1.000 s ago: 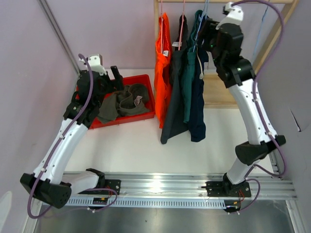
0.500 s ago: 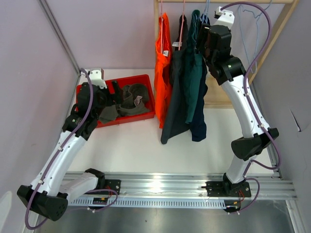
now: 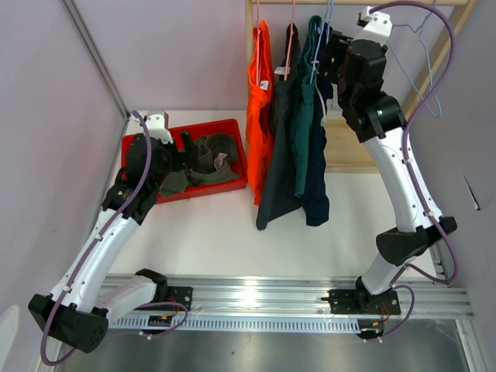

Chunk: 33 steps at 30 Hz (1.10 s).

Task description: Remove the shorts from the hanger

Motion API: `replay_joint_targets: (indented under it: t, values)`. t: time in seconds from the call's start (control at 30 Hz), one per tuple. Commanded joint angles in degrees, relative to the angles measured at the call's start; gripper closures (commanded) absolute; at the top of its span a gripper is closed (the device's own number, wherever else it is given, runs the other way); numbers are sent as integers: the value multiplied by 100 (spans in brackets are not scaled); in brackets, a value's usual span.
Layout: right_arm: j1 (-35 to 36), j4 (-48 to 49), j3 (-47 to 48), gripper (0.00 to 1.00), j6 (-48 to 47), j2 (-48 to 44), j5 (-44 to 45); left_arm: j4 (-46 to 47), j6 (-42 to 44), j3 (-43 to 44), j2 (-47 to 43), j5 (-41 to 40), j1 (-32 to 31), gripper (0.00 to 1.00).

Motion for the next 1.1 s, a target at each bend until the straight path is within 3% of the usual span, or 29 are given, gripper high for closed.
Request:
replay_joint_targets:
  t: [0.0,1.07]
  values:
    - [30,378,34,23,-26,-305,176,215,47,-26,-50,123,-22,1]
    - [-304,607,-440,30,237,292,-96,162,21,-79,-208,123,39,1]
